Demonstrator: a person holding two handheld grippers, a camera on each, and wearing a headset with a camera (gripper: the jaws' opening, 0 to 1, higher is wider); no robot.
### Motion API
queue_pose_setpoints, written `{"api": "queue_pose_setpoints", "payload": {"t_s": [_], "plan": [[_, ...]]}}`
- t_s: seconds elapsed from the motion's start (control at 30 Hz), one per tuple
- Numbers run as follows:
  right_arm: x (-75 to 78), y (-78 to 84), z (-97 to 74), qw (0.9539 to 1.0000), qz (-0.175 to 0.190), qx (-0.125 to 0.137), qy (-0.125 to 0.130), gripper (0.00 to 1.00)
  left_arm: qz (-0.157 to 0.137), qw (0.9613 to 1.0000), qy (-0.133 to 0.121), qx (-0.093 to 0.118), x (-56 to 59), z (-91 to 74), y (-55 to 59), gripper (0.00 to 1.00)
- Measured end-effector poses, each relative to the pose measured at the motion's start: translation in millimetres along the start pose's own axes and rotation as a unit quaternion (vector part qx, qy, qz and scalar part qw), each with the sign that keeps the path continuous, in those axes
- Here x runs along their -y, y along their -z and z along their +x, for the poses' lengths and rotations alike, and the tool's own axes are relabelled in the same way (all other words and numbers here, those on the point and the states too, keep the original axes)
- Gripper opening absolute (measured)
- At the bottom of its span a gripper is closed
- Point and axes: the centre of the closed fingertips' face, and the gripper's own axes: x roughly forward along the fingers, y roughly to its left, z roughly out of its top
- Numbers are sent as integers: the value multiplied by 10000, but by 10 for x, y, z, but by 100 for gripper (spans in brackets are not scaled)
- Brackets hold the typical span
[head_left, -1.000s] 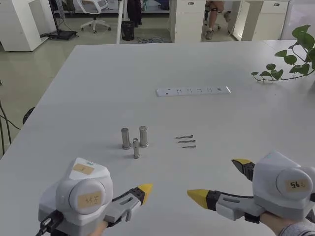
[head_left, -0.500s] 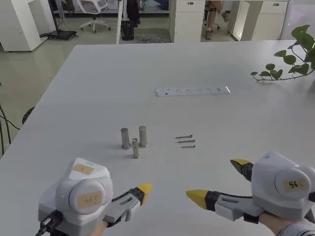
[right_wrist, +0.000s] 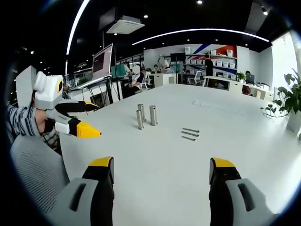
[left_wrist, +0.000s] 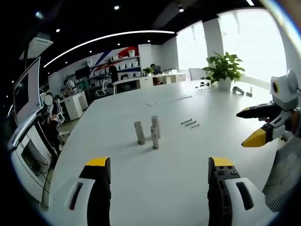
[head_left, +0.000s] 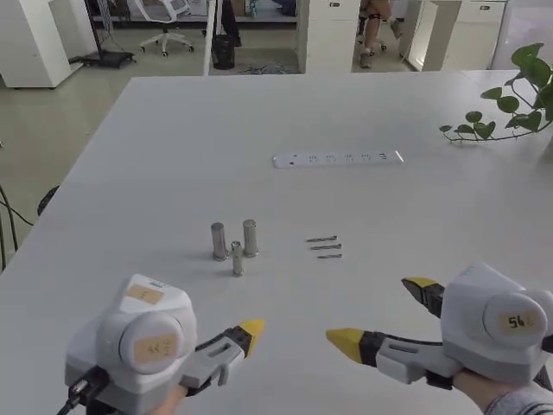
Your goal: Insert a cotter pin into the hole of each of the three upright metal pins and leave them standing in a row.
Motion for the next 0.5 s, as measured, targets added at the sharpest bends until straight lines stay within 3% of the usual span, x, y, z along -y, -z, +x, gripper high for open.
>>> {"api": "queue_pose_setpoints", "payload": {"t_s": [0.5], "plan": [[-17, -45, -8, 9999, 64, 90, -33, 80, -23, 10000, 13, 42, 1, -6, -20, 80]]}}
